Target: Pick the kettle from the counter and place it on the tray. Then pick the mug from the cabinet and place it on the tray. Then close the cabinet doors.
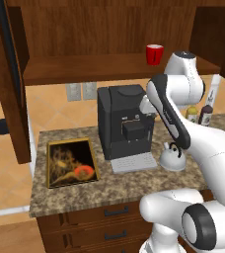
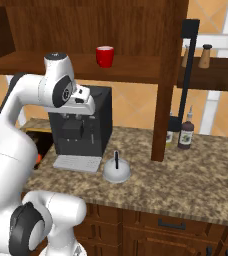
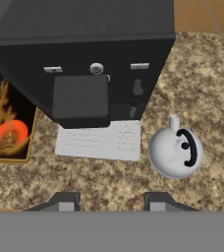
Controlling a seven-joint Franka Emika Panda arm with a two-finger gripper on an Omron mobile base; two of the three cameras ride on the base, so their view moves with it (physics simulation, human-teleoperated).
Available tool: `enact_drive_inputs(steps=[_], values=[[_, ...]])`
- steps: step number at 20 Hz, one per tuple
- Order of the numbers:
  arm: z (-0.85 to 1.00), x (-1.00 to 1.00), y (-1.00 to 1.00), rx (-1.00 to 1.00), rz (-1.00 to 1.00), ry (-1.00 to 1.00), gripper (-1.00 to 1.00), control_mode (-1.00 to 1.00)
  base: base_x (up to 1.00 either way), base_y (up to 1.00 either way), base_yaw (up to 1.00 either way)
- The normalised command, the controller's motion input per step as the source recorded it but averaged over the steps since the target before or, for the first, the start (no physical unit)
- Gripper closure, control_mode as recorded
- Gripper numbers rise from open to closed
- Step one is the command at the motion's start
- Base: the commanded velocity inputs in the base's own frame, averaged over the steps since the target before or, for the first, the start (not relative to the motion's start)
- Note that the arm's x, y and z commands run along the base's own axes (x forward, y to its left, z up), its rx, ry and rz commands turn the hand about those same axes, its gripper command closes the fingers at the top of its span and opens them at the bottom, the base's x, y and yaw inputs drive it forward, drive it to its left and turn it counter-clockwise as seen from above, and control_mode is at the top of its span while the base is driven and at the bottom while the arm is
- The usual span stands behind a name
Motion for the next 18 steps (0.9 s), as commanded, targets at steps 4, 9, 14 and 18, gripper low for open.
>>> enact_drive_inputs(steps=[4, 9, 14, 18], values=[[-0.15, 0.0, -0.44, 0.0, 0.0, 0.0, -1.0, -1.0, 0.0, 0.0, 0.0], [-0.31, 0.0, -1.0, 0.0, -0.02, 0.01, -1.0, -1.0, 0.0, 0.0, 0.0], [-0.23, 0.0, -0.51, 0.0, 0.0, 0.05, -1.0, -1.0, 0.0, 0.0, 0.0], [-0.51, 0.19, -0.12, 0.0, 0.0, 0.0, -1.0, -1.0, 0.0, 0.0, 0.0]])
